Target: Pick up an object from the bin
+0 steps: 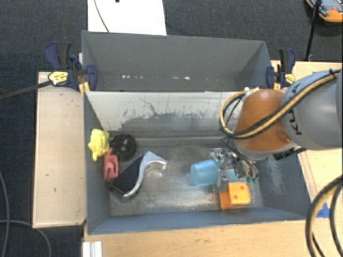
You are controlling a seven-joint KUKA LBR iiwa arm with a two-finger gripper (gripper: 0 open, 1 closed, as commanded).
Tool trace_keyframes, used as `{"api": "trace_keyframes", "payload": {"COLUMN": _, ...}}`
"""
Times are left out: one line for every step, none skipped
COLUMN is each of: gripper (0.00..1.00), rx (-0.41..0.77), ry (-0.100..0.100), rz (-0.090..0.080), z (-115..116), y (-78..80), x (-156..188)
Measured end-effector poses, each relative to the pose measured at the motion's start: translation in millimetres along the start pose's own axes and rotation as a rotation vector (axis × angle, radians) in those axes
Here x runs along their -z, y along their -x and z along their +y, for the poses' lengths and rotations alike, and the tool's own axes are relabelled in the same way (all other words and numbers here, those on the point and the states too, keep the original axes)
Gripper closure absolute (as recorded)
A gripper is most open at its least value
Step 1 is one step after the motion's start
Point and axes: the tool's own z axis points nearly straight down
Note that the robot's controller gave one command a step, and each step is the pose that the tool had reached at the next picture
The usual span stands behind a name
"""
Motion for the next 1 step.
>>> {"api": "trace_keyframes", "payload": {"gripper": 1.00, "rx": -0.032, "ry": 0.000, "rz": 0.001, "z": 23.5, "y": -31.0, "x": 90.5}}
